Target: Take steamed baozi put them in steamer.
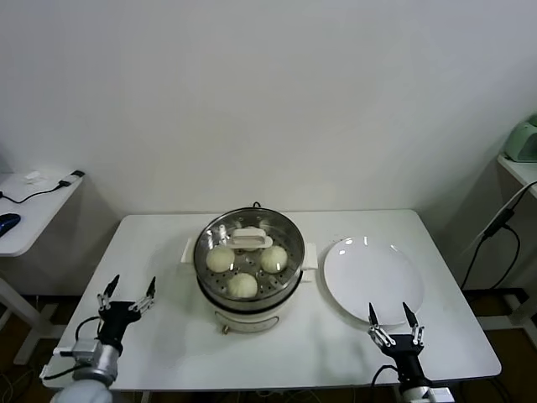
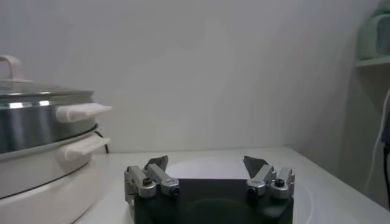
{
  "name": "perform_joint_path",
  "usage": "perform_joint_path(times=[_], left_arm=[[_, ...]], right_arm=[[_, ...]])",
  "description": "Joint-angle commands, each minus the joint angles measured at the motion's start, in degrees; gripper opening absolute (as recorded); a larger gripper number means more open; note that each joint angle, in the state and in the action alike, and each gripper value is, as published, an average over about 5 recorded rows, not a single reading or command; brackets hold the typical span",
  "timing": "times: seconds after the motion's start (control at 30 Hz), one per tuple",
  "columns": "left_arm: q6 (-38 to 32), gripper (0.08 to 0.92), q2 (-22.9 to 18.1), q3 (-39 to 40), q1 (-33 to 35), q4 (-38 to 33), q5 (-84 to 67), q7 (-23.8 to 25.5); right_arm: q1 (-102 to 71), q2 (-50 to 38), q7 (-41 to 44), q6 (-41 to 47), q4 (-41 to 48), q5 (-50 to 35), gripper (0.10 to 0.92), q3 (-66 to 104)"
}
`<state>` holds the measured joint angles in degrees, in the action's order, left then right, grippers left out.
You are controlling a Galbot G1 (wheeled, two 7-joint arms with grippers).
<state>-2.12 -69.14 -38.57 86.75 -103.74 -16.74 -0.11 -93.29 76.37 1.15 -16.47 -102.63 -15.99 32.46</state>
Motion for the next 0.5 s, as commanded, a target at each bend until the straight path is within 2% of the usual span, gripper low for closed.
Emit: perform_joint_path(times=[0.03,0.5], left_arm=[[-5.2,0.823,1.3,-2.5,1.6,4.0,-10.2,2.0],[-7.5,0.823,0.2,1.2,2.8,3.0,-6.4,2.3]], right_arm=[[-0.2,-0.2,-0.4,-0.3,0.0,-0.5,0.823,0.1],[-0.6,-0.4,-0.2,-0.5,0.0,-1.0,0.823,0.5]])
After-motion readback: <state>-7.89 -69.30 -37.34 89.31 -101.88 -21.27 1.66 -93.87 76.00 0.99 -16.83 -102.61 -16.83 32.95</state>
